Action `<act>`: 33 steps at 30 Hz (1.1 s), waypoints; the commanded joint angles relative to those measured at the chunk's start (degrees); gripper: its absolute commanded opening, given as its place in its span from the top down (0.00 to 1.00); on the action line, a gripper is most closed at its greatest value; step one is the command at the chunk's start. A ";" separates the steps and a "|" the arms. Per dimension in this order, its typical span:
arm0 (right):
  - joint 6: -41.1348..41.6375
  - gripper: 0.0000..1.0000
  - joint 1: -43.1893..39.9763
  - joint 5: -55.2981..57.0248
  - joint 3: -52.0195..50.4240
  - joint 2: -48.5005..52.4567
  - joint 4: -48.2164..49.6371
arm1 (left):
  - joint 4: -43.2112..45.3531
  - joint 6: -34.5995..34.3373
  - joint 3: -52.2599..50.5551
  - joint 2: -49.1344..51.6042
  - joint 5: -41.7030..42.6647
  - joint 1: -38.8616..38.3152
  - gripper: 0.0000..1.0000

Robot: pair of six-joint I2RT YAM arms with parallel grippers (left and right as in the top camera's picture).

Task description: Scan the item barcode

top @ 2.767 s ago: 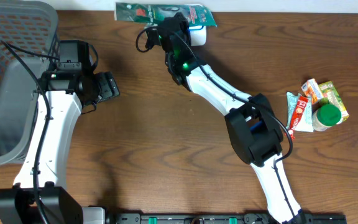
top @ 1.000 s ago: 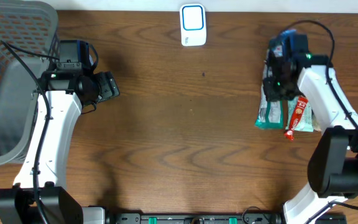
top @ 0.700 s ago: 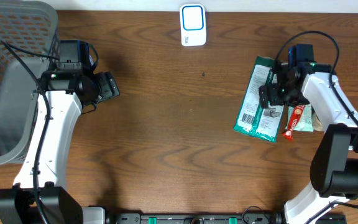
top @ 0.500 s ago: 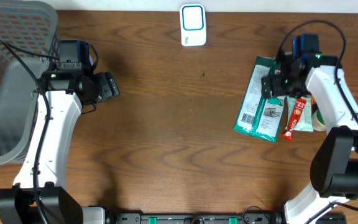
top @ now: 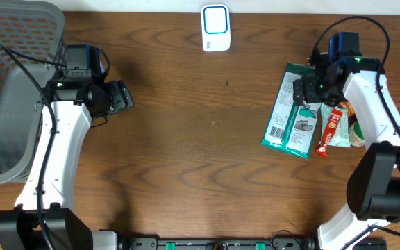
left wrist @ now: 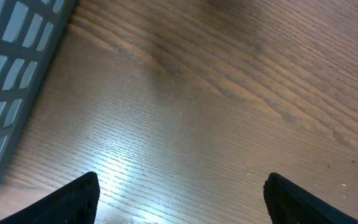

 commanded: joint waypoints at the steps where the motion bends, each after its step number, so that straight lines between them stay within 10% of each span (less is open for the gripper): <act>1: 0.76 0.01 0.13 -0.42 0.44 -0.44 -0.02 | -0.07 0.52 0.90 -0.63 -0.94 0.13 0.15; 22: 0.76 0.01 0.13 -0.42 0.44 -0.44 -0.02 | -0.04 0.52 0.90 -3.34 -0.94 0.13 0.15; 33: 0.76 0.01 0.13 -0.42 0.44 -0.44 -0.02 | -0.37 0.52 0.90 -27.56 -1.79 0.20 0.14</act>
